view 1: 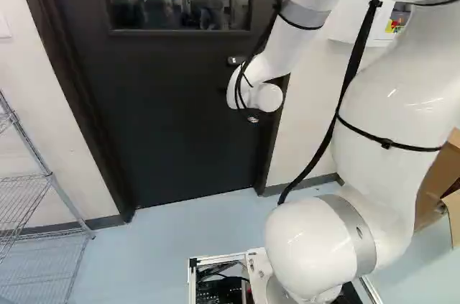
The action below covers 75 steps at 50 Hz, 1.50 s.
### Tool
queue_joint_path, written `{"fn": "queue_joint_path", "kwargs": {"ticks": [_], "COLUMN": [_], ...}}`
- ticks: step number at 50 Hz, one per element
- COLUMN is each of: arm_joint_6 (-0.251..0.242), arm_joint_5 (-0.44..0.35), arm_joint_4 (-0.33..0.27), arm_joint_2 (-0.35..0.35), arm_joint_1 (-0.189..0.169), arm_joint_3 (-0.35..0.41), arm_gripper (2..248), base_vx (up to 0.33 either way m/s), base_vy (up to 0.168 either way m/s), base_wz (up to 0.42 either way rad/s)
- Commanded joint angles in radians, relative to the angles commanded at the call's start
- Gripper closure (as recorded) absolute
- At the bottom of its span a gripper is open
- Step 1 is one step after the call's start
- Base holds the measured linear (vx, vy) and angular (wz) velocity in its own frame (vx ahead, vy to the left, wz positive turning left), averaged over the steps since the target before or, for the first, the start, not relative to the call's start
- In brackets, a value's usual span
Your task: Open the door and move inside
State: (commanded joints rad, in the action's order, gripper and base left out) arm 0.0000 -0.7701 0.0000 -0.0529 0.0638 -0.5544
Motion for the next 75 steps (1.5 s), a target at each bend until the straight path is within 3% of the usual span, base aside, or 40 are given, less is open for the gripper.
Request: {"fn": "queue_joint_path", "kwargs": {"ticks": [24,75], "arm_joint_6": [0.0,0.0], "arm_joint_5": [0.0,0.0], "arm_joint_4": [0.0,0.0], "arm_joint_2": [0.163,0.258], "arm_joint_1": [-0.031,-0.037], "arm_joint_3": [0.105,0.075], "arm_gripper": [3,3], "base_vx": [0.0,0.0], "base_vy": [0.0,0.0], "base_wz": [0.0,0.0]}}
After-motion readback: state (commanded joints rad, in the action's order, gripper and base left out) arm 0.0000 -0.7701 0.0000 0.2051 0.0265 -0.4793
